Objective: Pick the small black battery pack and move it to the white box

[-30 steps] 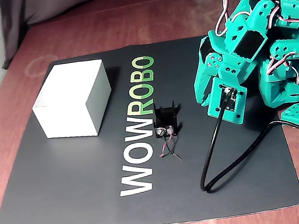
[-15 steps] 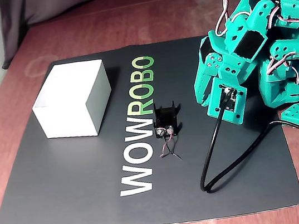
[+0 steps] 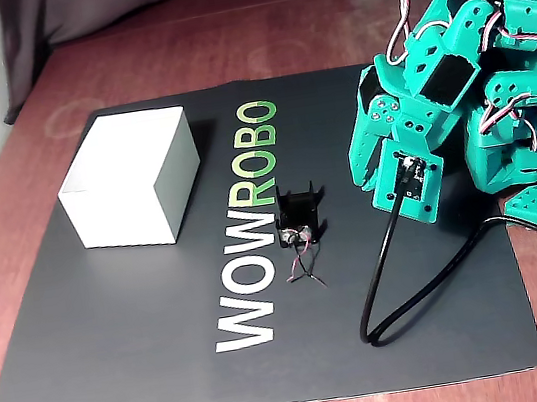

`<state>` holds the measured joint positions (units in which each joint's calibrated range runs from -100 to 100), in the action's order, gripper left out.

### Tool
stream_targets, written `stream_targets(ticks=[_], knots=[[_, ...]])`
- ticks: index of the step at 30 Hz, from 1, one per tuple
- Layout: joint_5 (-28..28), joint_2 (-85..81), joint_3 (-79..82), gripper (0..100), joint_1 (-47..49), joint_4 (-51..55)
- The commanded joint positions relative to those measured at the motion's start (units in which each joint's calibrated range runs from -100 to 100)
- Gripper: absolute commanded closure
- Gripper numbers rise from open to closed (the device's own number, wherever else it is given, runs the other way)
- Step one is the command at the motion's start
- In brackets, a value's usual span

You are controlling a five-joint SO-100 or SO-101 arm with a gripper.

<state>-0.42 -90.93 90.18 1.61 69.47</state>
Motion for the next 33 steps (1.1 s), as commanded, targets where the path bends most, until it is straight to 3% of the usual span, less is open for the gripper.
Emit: stream_targets(ticks=[1, 9, 21, 33], knots=[[0.2, 1.0, -0.4, 99, 0.3, 0.3], [0.2, 5.5, -5.1, 99, 0.4, -0.5], [0.2, 44.8, -36.7, 99, -0.5, -1.8], [0.2, 54.3, -41.6, 99, 0.4, -2.5]])
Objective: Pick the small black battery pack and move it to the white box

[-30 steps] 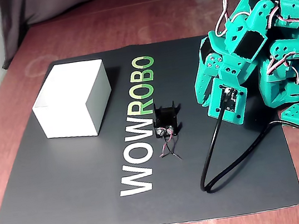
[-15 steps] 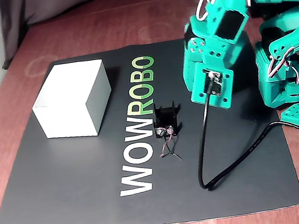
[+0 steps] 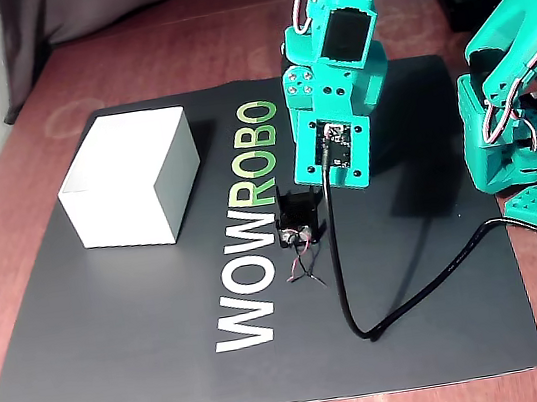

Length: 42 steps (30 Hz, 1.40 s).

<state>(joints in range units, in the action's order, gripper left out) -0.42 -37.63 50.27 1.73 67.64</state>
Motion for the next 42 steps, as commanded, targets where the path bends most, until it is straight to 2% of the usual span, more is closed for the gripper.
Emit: stream_targets(ticks=[1, 7, 9, 12, 19, 35, 42], knots=[[0.1, 1.8, -1.7, 99, 0.3, -0.7], [-0.4, 8.8, -1.7, 99, 0.3, -8.5], [-2.4, 10.8, -2.0, 99, 0.3, -11.5], [-6.4, 12.8, -2.6, 99, 0.6, -11.6], [-10.7, 12.9, -2.1, 99, 8.5, -9.4], [-10.9, 13.5, -1.6, 99, 8.9, -10.3], [-10.9, 13.6, -1.5, 81, 8.8, -10.3]])
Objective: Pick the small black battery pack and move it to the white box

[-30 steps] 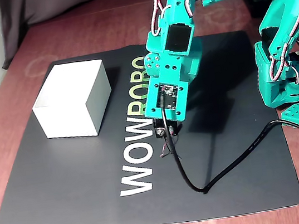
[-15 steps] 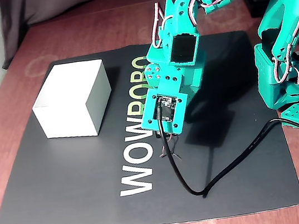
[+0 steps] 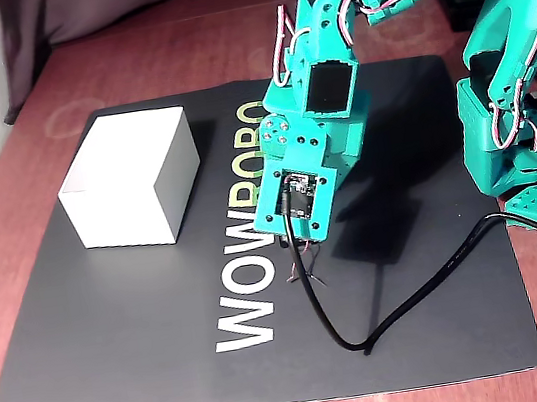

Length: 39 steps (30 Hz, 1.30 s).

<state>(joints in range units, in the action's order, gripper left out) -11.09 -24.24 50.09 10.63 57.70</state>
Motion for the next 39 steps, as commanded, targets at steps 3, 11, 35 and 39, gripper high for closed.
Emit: stream_targets(ticks=[3, 11, 35, 39], knots=[[-0.2, 0.3, -1.2, 83, 0.0, -0.4], [-7.1, 0.3, -1.0, 86, -0.1, -0.4], [-2.0, 0.3, 4.4, 86, -4.7, -2.3], [-1.4, 0.3, 4.4, 86, -4.7, -5.1]])
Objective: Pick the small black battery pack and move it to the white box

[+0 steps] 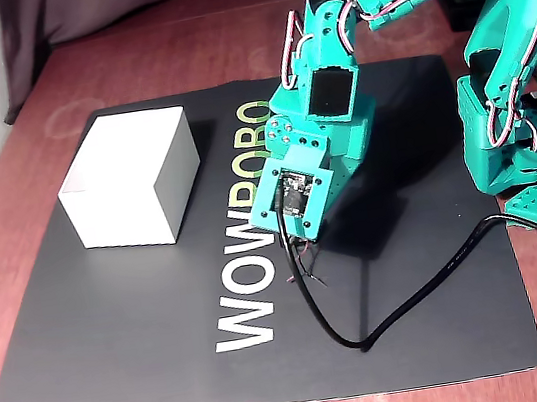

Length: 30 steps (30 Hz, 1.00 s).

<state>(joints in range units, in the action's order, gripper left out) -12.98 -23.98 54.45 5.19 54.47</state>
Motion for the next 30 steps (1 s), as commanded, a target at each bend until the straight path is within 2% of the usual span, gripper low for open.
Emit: stream_targets(ticks=[1, 8, 30], knots=[[0.5, 0.0, 0.0, 86, 0.7, -2.0], [0.2, 0.0, 2.6, 86, 6.4, -1.9], [0.5, 6.1, 3.6, 87, 5.9, -5.7]])
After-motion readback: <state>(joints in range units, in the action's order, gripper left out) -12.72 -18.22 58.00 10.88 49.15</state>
